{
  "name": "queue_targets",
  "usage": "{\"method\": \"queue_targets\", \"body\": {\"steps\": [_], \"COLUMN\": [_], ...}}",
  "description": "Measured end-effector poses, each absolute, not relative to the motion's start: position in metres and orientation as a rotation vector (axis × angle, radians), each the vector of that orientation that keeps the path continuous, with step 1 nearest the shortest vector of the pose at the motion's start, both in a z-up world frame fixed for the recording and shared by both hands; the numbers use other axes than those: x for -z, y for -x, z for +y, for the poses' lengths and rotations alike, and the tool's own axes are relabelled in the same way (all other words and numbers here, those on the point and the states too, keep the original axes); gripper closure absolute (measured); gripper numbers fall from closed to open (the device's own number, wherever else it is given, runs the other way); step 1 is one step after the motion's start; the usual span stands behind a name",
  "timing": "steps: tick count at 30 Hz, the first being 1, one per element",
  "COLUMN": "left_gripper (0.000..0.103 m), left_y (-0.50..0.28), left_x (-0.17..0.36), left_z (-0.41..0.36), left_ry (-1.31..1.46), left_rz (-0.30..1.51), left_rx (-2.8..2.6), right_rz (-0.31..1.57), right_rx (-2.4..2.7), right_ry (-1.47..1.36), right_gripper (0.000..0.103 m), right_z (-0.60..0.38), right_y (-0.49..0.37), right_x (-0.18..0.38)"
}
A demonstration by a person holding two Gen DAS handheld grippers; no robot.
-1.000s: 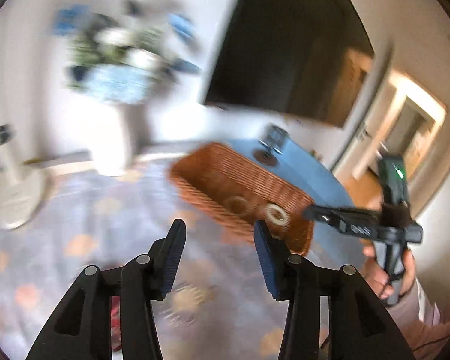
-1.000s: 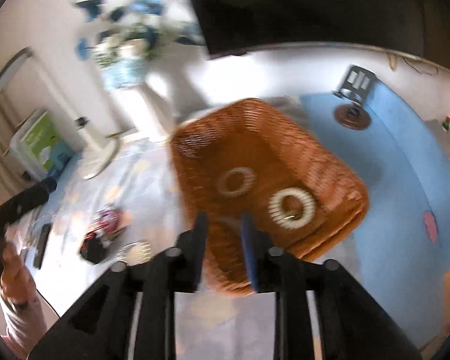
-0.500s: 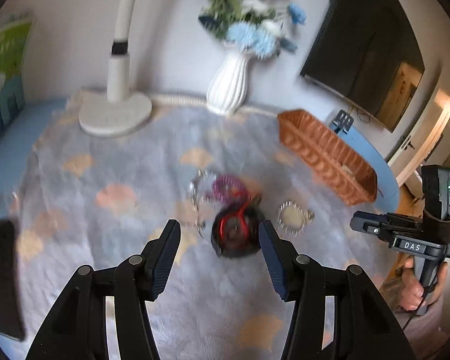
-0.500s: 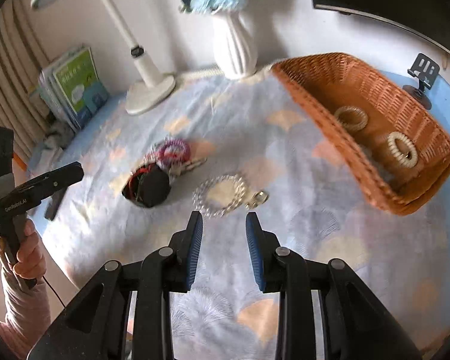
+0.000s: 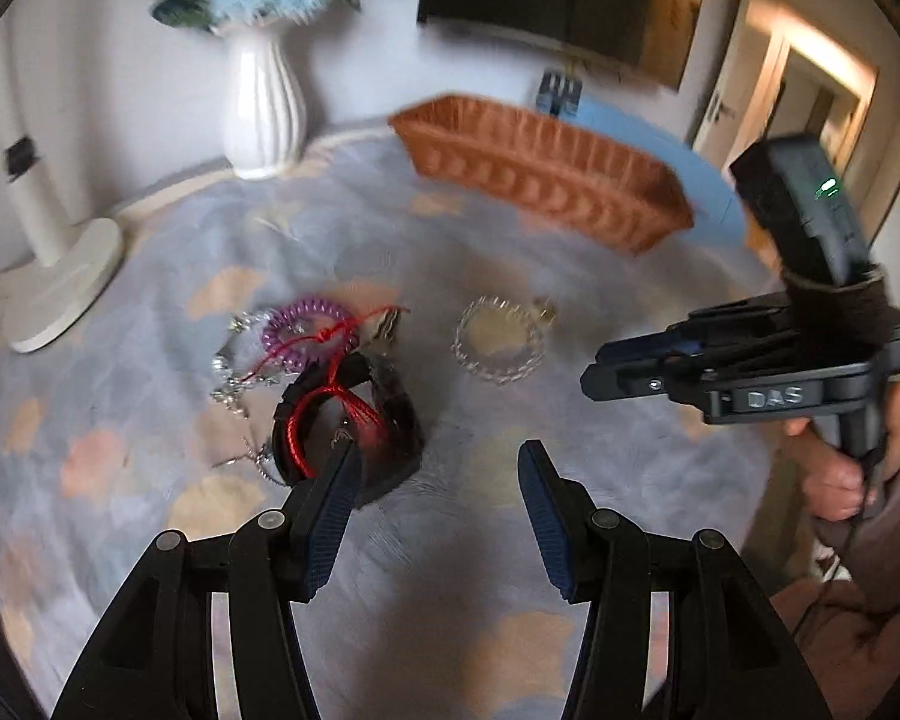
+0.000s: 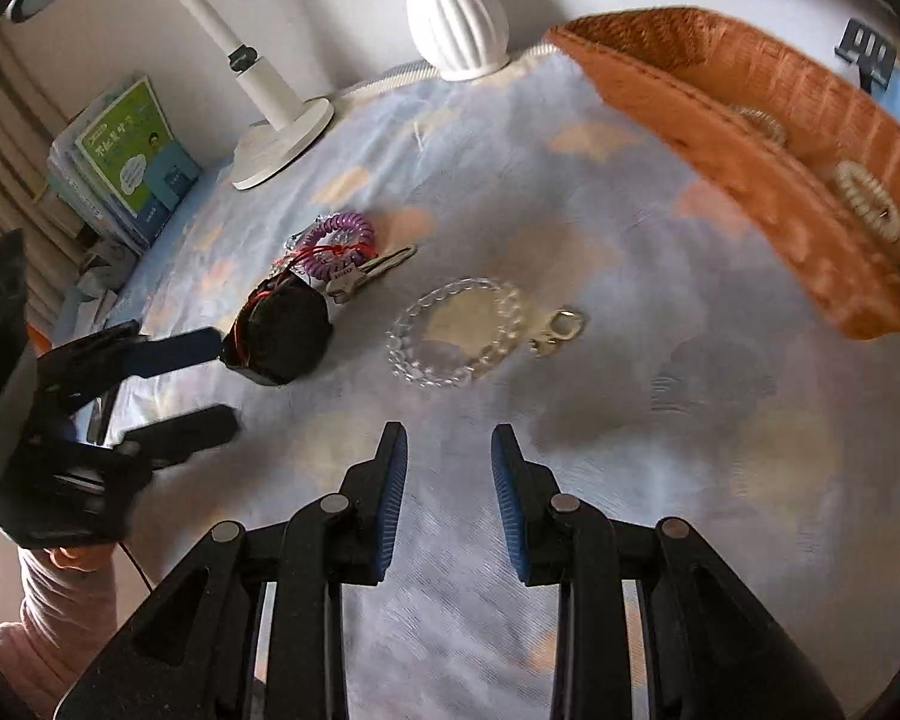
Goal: Organize jewelry
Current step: 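Move both tools back over the remaining jewelry, then grasp the black watch with the left tool while the right tool grasps the clear chain bracelet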
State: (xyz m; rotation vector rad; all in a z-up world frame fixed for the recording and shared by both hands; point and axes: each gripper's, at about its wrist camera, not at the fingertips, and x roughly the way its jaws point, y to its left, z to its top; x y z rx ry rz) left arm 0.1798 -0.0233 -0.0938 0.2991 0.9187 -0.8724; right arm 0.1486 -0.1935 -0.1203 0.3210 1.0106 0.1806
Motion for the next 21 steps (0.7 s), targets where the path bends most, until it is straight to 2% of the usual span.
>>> {"method": "queue_targets", "body": {"steps": [11, 14, 15, 16, 18, 21], "left_gripper": [0.048, 0.07, 0.082, 0.083, 0.083, 0.081], "left_y": [-0.199, -0.201, -0.201, -0.202, -0.2, -0.195], "left_x": [0.117, 0.121, 0.121, 0.12, 0.118, 0.117], "left_z": [-0.038, -0.043, -0.043, -0.043, -0.042, -0.039], "left_ry": [-0.316, -0.348, -0.361, -0.359, -0.359, -0.379], "left_rz": [1.014, 1.011, 1.003, 1.011, 1.009, 1.012], "left_rx": [0.931, 0.888, 0.868, 0.86, 0.843, 0.799], "right_rz": [0.958, 0.916, 0.913, 0.916, 0.913, 0.912], "right_rx": [-0.02, 0.027, 0.049, 0.071, 0.085, 0.052], "right_ry": [-0.271, -0.175, -0.137, -0.1, -0.055, -0.094], "right_gripper": [0.075, 0.077, 0.082, 0.087, 0.091, 0.091], "right_z": [-0.183, -0.171, -0.167, -0.163, -0.16, -0.167], "right_y": [-0.194, -0.2, -0.201, -0.201, -0.201, -0.198], "right_x": [0.125, 0.126, 0.126, 0.126, 0.126, 0.125]}}
